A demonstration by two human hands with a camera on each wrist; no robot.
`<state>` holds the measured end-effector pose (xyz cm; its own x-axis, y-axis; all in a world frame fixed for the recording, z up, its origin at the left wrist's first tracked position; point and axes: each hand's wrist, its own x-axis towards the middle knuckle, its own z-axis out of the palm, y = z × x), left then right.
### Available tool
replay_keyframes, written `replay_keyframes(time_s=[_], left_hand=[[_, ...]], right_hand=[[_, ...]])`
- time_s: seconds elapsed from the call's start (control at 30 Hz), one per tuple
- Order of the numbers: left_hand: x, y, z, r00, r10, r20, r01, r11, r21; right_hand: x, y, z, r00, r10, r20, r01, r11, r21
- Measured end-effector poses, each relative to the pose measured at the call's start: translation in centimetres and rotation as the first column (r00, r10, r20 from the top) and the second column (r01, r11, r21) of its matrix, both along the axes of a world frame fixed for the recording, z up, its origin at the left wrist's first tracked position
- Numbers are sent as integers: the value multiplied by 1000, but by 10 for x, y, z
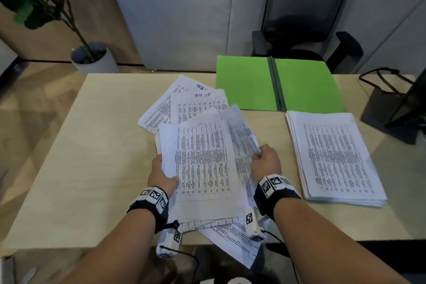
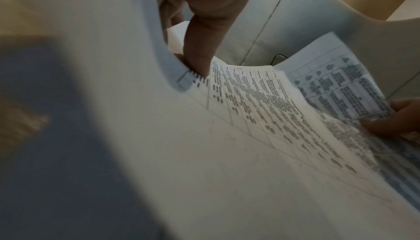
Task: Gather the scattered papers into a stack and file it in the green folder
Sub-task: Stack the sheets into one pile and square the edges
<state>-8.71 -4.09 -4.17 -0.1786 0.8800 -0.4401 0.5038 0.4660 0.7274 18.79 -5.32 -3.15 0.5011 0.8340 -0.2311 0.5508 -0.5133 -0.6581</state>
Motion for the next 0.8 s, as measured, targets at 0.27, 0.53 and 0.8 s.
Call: replay_keyframes(time_s=[0.27, 0.53, 0.8], left_hand=[[-14, 5, 10, 999, -11, -32, 13, 998, 60], [-6, 11, 21, 1000, -13, 9, 12, 997, 75], [-10, 4, 21, 997, 60, -53, -59, 998, 22]], right_hand=[[2, 31, 51, 999, 41, 31, -51, 823, 566], [-30, 39, 71, 932, 173, -317, 6, 871, 492], [-40, -2, 1, 972, 222, -81, -228, 970, -86]])
